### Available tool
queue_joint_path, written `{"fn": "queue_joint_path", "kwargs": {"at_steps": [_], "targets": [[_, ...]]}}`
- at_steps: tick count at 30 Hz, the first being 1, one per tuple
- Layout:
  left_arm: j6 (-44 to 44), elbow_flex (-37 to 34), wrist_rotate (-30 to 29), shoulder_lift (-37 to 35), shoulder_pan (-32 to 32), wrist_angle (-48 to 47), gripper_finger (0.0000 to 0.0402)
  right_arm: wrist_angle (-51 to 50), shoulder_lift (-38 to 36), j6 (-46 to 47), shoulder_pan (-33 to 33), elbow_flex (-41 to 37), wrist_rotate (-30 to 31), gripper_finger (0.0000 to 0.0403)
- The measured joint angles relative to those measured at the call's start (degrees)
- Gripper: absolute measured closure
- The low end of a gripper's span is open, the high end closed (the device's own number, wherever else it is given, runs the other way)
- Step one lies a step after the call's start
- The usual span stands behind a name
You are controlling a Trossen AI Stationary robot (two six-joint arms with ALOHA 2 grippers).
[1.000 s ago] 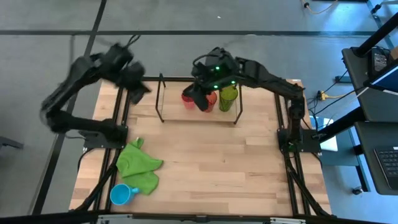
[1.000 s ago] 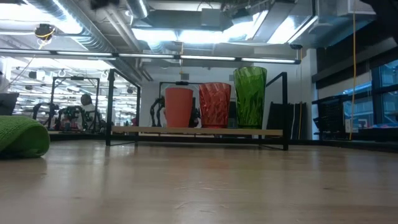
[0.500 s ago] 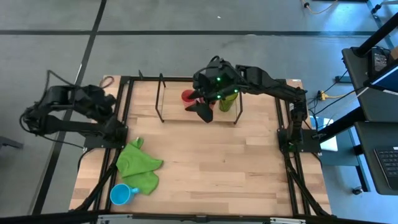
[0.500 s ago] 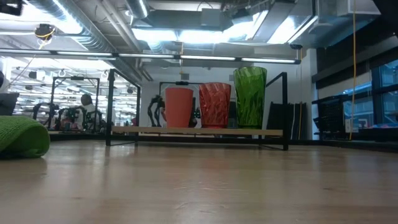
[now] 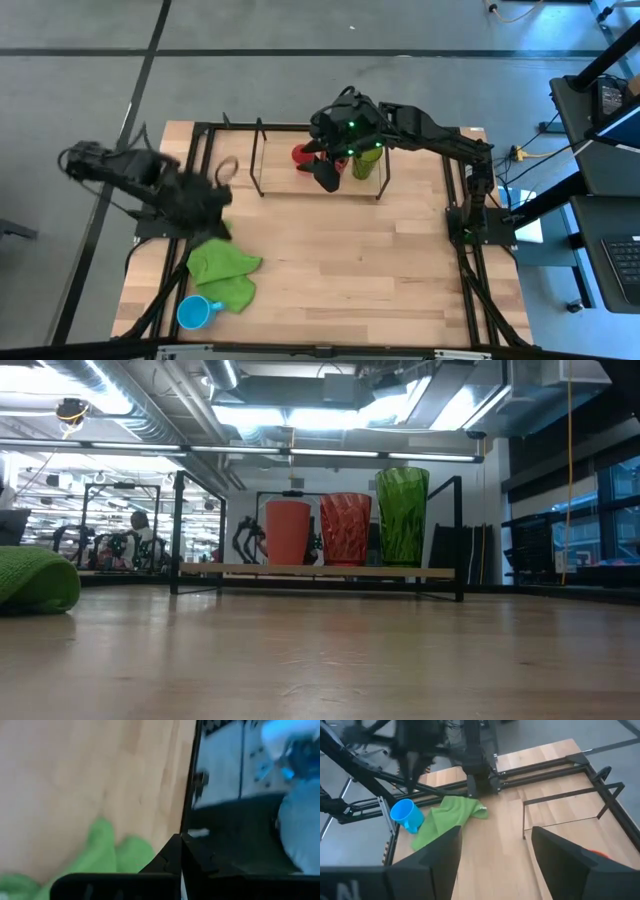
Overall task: Stack small to large cups/mugs on shelf
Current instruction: Put the blue mug on the shelf
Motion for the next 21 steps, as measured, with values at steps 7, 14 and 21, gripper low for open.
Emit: {"fn": "queue_joint_path", "kwargs": {"at_steps": [7, 14, 21], "targets": [[-29.80, 0.09, -22.76, 4.04, -31.51, -0.14, 0.0401, 0.10, 0.02, -2.83, 0.00, 0.00, 0.00, 0.0163], [-53.86, 0.13, -20.52, 12.02, -51.75, -17.20, 0.0401, -0.09, 0.02, -4.45, 0.00, 0.00, 0.00, 0.0163], [-56.10, 0.13, -18.30, 17.70, -53.44, -12.33, 0.0401, -2.23, 0.02, -4.22, 0.00, 0.00, 0.00, 0.0163]]}}
